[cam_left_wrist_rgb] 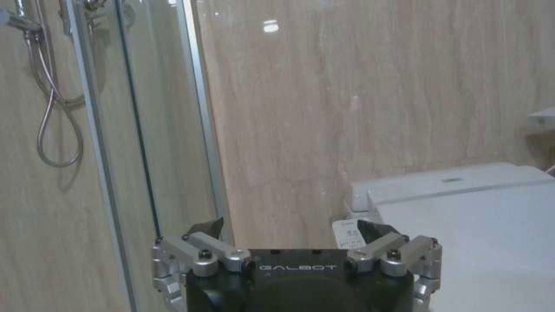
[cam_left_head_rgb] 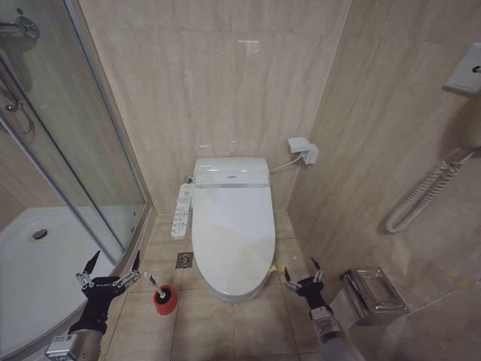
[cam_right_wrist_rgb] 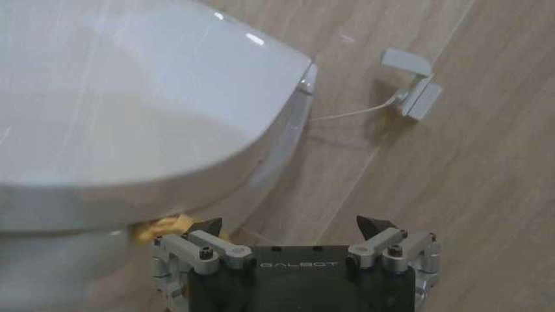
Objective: Open the toilet lid, clean the toilet bowl with a toilet brush, close the toilet lid, and flush.
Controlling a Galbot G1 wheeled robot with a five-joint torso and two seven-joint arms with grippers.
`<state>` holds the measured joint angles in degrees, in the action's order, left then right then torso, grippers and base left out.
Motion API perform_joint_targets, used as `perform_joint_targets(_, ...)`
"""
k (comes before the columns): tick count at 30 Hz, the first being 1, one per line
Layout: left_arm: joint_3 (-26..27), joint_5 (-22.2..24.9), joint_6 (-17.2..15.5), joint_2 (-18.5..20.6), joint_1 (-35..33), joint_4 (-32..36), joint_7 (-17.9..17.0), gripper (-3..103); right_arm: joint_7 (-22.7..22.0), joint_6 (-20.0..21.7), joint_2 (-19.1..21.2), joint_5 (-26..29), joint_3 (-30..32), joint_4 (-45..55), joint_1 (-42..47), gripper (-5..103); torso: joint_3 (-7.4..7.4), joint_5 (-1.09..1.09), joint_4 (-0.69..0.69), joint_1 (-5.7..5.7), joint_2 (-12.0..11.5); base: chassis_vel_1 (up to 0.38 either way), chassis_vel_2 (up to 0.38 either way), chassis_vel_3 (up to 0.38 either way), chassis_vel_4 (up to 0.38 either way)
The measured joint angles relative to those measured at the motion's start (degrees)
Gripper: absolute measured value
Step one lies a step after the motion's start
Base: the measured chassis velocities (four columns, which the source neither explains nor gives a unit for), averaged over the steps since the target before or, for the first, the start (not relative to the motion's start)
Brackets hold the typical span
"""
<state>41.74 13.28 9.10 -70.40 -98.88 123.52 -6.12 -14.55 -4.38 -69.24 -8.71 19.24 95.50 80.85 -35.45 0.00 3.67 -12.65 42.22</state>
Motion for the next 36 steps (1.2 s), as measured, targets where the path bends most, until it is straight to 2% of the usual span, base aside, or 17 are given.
perform_joint_targets(5, 0.0, 0.0, 0.0, 0.0, 0.0, 0.0, 0.0, 100, -0.2, -0.4, -0.7, 0.0, -0.7, -2.4, -1.6, 100, 0.00, 0.00, -0.01, 0.00, 0.0, 0.000, 0.000, 0.000, 0.000)
perform_joint_targets(8, 0.0, 0.0, 0.0, 0.0, 0.0, 0.0, 0.0, 100, -0.7, -2.2, -1.6, 1.4, -0.3, -3.1, -2.3, 100, 0.00, 0.00, 0.00, 0.00, 0.0, 0.000, 0.000, 0.000, 0.000)
perform_joint_targets(16, 0.0, 0.0, 0.0, 0.0, 0.0, 0.0, 0.0, 100, 3.0, -4.4, -1.6, 3.7, 1.8, -2.3, -2.0, 100, 0.00, 0.00, -0.01, 0.00, 0.0, 0.000, 0.000, 0.000, 0.000)
perform_joint_targets(19, 0.0, 0.0, 0.0, 0.0, 0.0, 0.0, 0.0, 100, 2.6, -4.3, -1.4, 4.8, 2.3, -1.9, -1.6, 100, 0.00, 0.00, 0.00, 0.01, 0.0, 0.000, 0.000, 0.000, 0.000)
perform_joint_targets(24, 0.0, 0.0, 0.0, 0.0, 0.0, 0.0, 0.0, 100, -0.3, -4.7, -1.4, 2.7, 2.9, -2.4, -2.1, 100, 0.00, 0.00, 0.00, 0.01, 0.0, -0.034, 0.033, 0.043, -0.037)
perform_joint_targets(36, 0.0, 0.0, 0.0, 0.0, 0.0, 0.0, 0.0, 100, 0.0, -4.4, -0.2, -0.5, 2.4, -3.3, -1.5, 100, 0.00, 0.00, 0.00, 0.00, 0.0, -0.022, 0.022, 0.024, -0.022)
